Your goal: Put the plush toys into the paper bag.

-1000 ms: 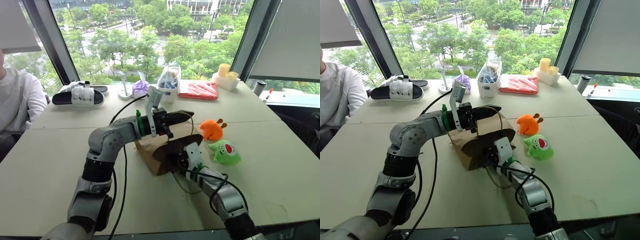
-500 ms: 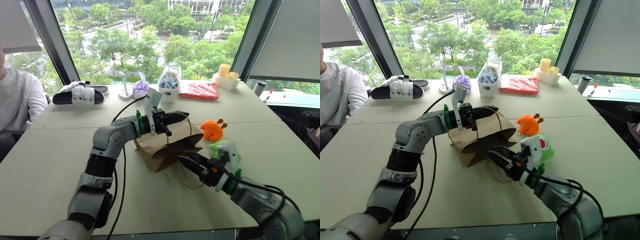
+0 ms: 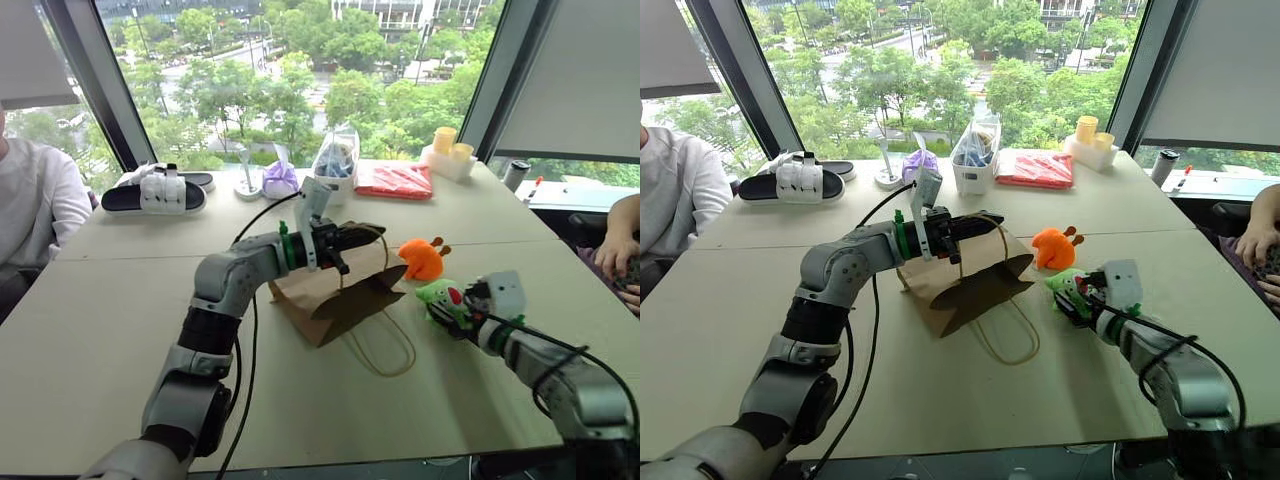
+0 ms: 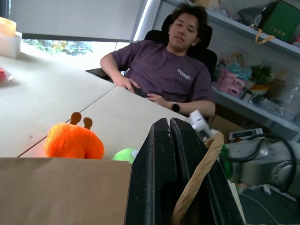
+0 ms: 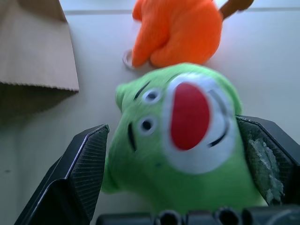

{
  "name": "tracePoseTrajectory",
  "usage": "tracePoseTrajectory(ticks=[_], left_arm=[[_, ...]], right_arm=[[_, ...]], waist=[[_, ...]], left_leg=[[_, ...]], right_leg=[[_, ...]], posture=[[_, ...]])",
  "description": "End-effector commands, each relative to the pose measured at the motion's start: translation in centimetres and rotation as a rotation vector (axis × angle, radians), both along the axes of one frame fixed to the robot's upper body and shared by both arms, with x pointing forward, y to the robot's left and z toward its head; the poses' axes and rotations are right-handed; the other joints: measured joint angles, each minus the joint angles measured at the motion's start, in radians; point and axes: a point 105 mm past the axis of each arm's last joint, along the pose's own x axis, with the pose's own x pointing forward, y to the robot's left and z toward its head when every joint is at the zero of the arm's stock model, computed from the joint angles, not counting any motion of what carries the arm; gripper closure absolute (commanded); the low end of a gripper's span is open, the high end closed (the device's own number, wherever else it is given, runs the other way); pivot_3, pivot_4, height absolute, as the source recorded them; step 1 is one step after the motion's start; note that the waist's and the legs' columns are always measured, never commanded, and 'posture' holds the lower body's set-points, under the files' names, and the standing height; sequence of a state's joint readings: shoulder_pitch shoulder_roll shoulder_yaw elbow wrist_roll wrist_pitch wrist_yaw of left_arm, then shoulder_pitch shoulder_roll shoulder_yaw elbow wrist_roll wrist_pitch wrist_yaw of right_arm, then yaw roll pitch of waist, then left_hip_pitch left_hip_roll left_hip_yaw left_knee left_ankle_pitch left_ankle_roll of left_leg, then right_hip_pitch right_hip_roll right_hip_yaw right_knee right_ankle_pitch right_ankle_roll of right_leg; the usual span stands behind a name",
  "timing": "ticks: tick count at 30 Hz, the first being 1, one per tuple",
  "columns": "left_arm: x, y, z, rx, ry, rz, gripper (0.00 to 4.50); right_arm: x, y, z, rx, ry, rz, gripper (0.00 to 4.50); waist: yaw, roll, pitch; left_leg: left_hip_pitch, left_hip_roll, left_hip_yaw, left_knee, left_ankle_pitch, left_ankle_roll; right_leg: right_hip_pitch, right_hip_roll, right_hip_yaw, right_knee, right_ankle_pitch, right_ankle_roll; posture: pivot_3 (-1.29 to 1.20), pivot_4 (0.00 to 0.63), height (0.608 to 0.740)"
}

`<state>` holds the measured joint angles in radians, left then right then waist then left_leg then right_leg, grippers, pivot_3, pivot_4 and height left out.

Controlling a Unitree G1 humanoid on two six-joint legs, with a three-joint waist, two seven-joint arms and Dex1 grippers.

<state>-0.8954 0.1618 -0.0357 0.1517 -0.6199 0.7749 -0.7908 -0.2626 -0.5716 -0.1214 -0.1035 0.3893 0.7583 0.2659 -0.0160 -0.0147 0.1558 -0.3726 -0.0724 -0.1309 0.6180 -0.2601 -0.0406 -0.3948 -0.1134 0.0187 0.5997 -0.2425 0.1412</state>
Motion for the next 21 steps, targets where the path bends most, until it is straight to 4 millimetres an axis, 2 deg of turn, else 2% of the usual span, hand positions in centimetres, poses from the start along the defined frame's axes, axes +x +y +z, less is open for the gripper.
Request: tracePoseTrajectory(ticks=[1,3,9,10,11,13,15,17,21], left_arm=[[-0.7,0.0,1.0,-0.009,-0.075,0.005,4.50],[-0.7,0.2,1.1,-0.015,-0.079,0.019,4.50],[-0.5,0.6,1.5,-0.048,-0.061,0.052,4.50],[-0.4,0.6,1.5,-0.051,-0.058,0.054,4.50],[-0.4,0.6,1.6,-0.054,-0.056,0.055,4.50],[-0.1,0.5,1.8,-0.057,-0.055,0.057,4.50],[0.3,0.5,2.2,-0.075,-0.045,0.063,4.50],[0.6,0.6,2.5,-0.085,-0.037,0.064,4.50],[0.7,0.4,2.9,-0.100,-0.026,0.031,4.50]], right_arm=[[1.0,-0.8,-0.8,-0.080,0.032,-0.036,0.30],[1.1,-0.9,-0.6,-0.069,0.024,-0.046,0.90],[0.9,-1.9,0.3,-0.081,-0.022,-0.054,3.80],[0.8,-2.0,0.9,-0.071,-0.049,-0.047,4.23],[0.7,-1.9,1.8,-0.063,-0.091,-0.030,4.46],[-0.1,-1.3,4.2,-0.021,-0.194,0.039,4.46],[-2.6,0.4,7.2,0.036,-0.275,0.207,4.46],[-4.2,1.6,8.2,0.051,-0.281,0.303,4.46],[-6.7,4.5,8.4,0.069,-0.213,0.440,4.46]], waist=[[0.002,0.000,0.000],[0.003,0.000,0.000],[0.003,0.000,0.000],[0.004,0.000,0.000],[0.004,0.000,0.000],[0.004,0.000,0.000],[0.009,0.001,0.000],[0.006,0.001,0.001],[0.003,-0.001,0.001]], left_leg=[[0.000,0.000,0.000,0.000,0.000,0.000],[0.000,0.000,0.000,0.000,0.000,0.000],[0.000,0.000,0.000,0.001,0.000,0.000],[0.000,0.000,0.000,0.001,0.000,0.000],[0.000,0.000,-0.001,0.001,0.000,0.000],[0.000,0.000,-0.001,0.001,0.000,0.000],[-0.001,0.000,-0.001,0.001,0.000,0.000],[-0.001,-0.001,-0.002,0.001,0.000,0.000],[0.000,0.000,-0.002,0.003,-0.001,0.001]], right_leg=[[0.000,0.000,0.000,0.000,0.000,0.000],[0.001,0.000,0.000,-0.001,0.000,0.000],[0.001,0.000,0.000,-0.001,0.000,0.000],[0.001,0.000,0.000,-0.001,0.000,0.000],[0.001,0.000,0.000,-0.001,0.000,0.000],[0.001,0.000,0.000,-0.001,0.000,0.000],[0.001,0.000,0.000,-0.001,0.000,0.000],[0.001,0.000,0.000,-0.002,0.000,0.001],[0.004,0.000,-0.001,-0.002,0.000,0.001]], posture=[[0.00,0.150,0.740],[0.00,0.150,0.740],[0.00,0.150,0.740],[0.00,0.150,0.740],[0.00,0.150,0.740],[0.00,0.150,0.740],[0.00,0.150,0.740],[0.00,0.150,0.740],[0.00,0.150,0.740]])
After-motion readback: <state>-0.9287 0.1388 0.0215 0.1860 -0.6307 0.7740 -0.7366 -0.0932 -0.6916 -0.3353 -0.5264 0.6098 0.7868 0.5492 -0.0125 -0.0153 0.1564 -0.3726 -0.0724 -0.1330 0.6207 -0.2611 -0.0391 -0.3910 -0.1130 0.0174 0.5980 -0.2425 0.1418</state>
